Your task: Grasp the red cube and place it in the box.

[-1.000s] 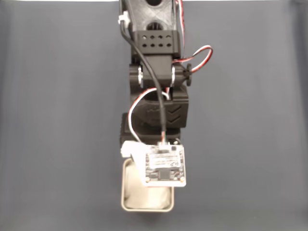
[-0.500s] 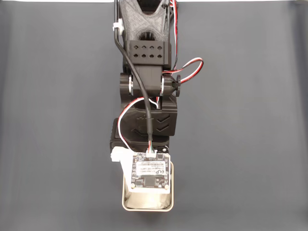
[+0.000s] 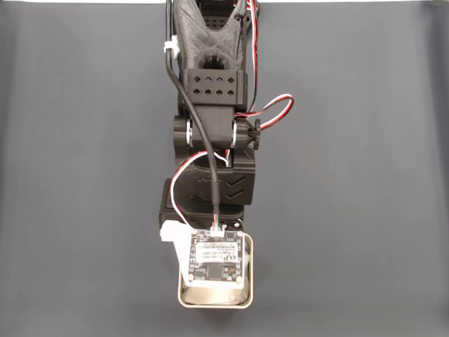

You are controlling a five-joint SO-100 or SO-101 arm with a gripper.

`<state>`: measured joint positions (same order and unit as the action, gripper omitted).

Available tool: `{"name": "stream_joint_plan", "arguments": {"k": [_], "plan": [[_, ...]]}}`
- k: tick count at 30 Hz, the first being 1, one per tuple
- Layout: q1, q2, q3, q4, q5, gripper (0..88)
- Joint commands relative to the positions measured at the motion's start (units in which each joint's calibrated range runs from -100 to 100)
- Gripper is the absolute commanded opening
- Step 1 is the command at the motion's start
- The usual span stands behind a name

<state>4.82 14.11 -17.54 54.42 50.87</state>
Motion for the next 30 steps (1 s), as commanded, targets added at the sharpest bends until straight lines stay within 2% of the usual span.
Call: {"name": "stream_joint_plan", "arguments": {"k": [1, 24, 25, 28, 30], "plan": [[-0.13, -0.51, -3.26, -1.3, -0.68, 4.1], [0.5, 2.35, -4.17, -3.68, 0.54, 4.4], [0.5, 2.35, -4.17, -3.6, 0.54, 6.6], [0.58, 2.09, -4.17, -2.61, 0.93, 26.6], [0.65, 1.83, -4.17, -1.87, 1.47, 33.0]]}}
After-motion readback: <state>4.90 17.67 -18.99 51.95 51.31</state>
